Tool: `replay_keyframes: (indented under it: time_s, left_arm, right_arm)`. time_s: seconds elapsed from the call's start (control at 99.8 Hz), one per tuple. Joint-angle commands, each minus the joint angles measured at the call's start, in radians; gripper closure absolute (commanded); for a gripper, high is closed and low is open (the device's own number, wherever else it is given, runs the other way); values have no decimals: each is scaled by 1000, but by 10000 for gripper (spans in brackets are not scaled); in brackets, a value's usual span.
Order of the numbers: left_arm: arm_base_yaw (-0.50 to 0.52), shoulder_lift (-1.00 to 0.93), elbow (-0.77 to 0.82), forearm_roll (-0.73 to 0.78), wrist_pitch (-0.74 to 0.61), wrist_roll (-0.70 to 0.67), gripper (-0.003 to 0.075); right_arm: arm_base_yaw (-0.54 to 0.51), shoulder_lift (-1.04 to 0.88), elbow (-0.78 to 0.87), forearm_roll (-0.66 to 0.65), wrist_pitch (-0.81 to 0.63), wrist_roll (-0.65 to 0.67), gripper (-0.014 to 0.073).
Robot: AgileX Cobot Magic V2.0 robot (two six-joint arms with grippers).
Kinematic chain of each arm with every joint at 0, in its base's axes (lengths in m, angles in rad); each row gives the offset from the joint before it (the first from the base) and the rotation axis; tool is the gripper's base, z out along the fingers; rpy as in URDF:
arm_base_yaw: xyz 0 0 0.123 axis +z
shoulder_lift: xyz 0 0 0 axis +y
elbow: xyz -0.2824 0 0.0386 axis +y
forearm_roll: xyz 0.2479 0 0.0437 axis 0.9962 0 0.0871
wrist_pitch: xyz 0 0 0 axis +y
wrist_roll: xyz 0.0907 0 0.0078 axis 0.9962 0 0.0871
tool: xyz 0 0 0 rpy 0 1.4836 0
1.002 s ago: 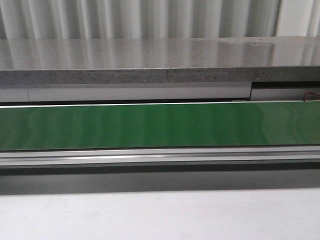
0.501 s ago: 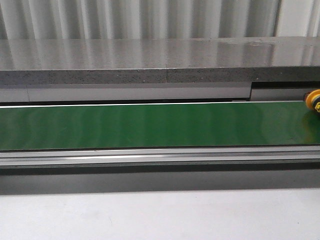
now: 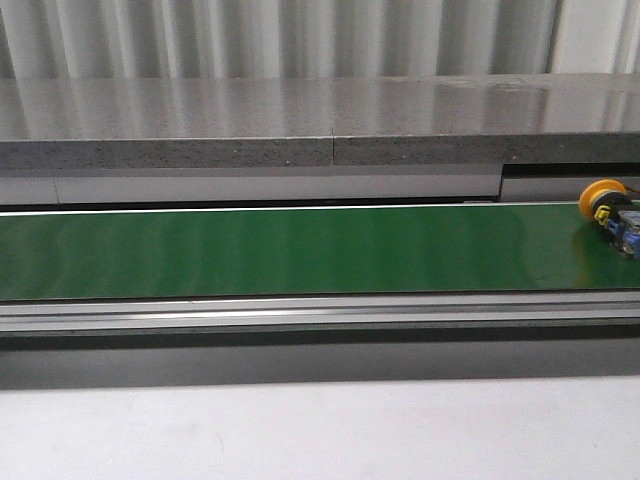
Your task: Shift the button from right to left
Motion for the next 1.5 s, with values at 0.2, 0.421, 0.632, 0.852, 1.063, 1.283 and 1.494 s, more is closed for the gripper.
replay_keyframes:
  time_s: [0.2, 0.421, 0.632, 0.852, 1.063, 1.283, 1.494]
  left_arm:
    - [-1, -34, 26, -2, -77, -7, 740]
    - [-1, -34, 26, -2, -77, -7, 740]
    - [-1, -34, 26, -2, -77, -7, 740]
    - [-1, -34, 24, -2, -106, -7, 740]
    - [-1, -34, -46, 11, -122, -7, 740]
    - [-1, 27, -183, 4, 53, -7, 740]
    - [-1, 191, -295, -24, 193, -7, 740]
  right_arm:
    - [1, -316, 146, 12, -159, -10, 661]
    - [1, -541, 257, 12, -211, -10, 661]
    - [1, -687, 336, 12, -221, -10, 661]
    - [1, -706, 350, 15, -213, -10, 661]
    - [1, -706, 350, 15, -213, -10, 661]
    - [1, -706, 350, 15, -213, -10, 661]
    - [1, -706, 350, 15, -213, -10, 661]
